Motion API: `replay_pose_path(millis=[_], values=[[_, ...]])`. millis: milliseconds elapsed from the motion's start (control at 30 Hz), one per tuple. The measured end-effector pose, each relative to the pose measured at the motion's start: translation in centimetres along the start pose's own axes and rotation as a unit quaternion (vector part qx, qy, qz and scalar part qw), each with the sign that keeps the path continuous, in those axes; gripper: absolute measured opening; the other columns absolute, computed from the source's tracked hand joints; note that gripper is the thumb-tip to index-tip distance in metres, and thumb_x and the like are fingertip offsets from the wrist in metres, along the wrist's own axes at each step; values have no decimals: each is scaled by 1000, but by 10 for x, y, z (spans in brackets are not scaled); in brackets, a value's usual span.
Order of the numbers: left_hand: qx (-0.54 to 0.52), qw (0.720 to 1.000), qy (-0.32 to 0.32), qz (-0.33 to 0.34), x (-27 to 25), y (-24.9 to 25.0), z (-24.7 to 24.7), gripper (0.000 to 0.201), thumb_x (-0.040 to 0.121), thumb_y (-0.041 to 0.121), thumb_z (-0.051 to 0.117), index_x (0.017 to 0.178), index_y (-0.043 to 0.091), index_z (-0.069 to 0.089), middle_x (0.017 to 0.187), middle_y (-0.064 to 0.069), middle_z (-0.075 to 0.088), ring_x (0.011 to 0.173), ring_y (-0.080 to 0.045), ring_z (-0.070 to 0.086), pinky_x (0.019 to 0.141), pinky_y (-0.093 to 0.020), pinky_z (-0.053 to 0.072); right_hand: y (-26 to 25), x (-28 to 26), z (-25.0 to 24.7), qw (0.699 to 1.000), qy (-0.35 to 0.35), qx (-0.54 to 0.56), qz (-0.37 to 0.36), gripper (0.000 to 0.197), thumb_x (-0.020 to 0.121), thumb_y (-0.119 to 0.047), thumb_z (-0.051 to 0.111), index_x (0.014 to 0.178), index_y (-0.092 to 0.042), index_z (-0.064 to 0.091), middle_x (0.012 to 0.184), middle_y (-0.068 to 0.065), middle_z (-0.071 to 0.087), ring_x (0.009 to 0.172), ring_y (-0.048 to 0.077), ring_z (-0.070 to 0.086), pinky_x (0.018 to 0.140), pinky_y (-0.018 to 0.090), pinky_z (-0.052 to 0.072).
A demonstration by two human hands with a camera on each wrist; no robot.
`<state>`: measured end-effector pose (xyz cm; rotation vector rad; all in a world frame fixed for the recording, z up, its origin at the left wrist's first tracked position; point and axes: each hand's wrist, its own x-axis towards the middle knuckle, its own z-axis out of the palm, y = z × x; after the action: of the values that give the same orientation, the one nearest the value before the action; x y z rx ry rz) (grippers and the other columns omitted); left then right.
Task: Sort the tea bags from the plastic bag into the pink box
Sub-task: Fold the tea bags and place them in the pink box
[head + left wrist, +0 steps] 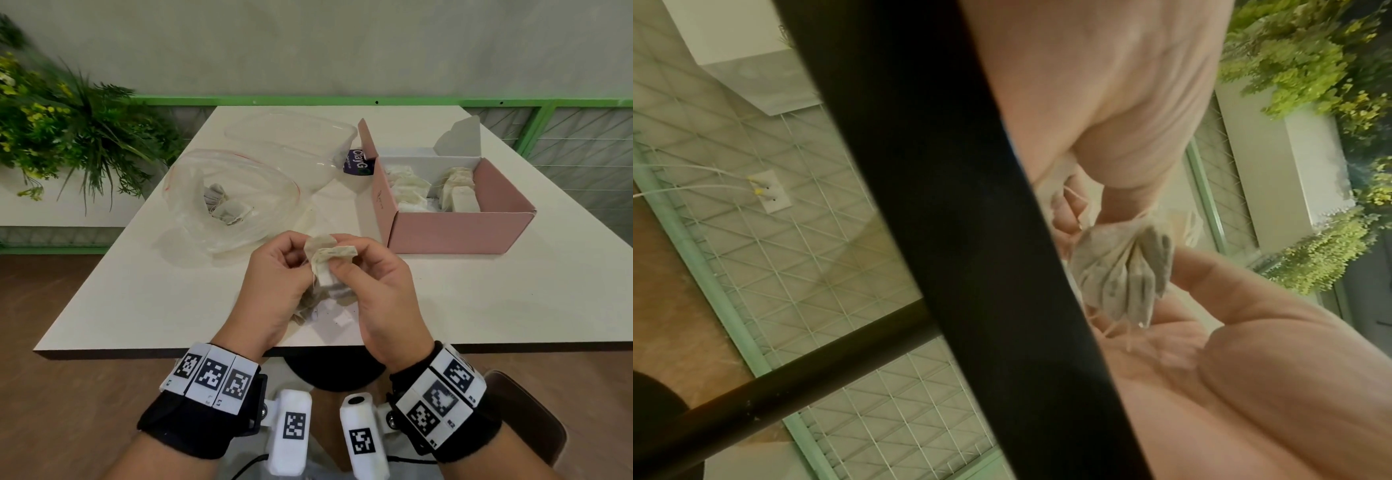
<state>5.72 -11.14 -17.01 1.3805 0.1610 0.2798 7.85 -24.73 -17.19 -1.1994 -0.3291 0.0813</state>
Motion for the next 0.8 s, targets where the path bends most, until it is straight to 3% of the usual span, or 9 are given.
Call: replay_pose_path(millis=[100,200,367,533,600,667,800], values=[[24,999,-21,8,-1,-1,-1,14,89,-5,68,87,7,75,71,-16,67,64,-28,56,59,-34,46,3,2,0,1000,14,6,-2,11,90,0,64,100,4,67,103,31,67,88,32,66,78,41,55],[-5,1000,-28,10,-1,1,-1,14,91,8,65,83,-1,71,70,-17,60,69,-30,51,67,-42,42,5,6,-1,998,53,25,14,9,89,0,66,94,-5,71,96,25,71,87,31,67,82,45,55],[-37,999,-27,-3,-2,5,1,31,100,10,58,79,14,80,80,-11,70,83,-25,63,84,-42,49,2,7,-1,996,62,62,32,13,90,4,63,92,-7,71,92,17,71,88,30,67,85,45,54],[-28,999,-28,-4,-2,5,1,28,102,12,57,89,13,81,85,-12,73,80,-22,66,77,-37,52,3,5,-1,999,42,25,9,10,89,-1,67,94,-8,72,95,24,69,89,31,66,86,50,54],[-24,999,-21,-4,-1,4,1,28,103,13,56,93,15,82,93,-13,77,86,-22,70,82,-39,54,3,3,0,999,41,7,-2,11,90,-1,68,95,-9,73,100,28,69,90,32,66,87,52,55],[-16,1000,-20,2,0,4,1,28,103,12,55,96,17,82,101,-13,78,93,-23,72,88,-41,55,3,3,0,999,38,-6,-7,13,91,-1,68,94,-11,74,100,25,70,90,32,67,84,48,57],[-7,999,-31,13,-2,4,2,31,104,14,54,94,20,82,96,-8,78,90,-19,72,81,-36,56,3,2,2,999,42,-14,-10,16,92,2,64,91,-12,72,91,14,72,84,25,68,78,38,57]])
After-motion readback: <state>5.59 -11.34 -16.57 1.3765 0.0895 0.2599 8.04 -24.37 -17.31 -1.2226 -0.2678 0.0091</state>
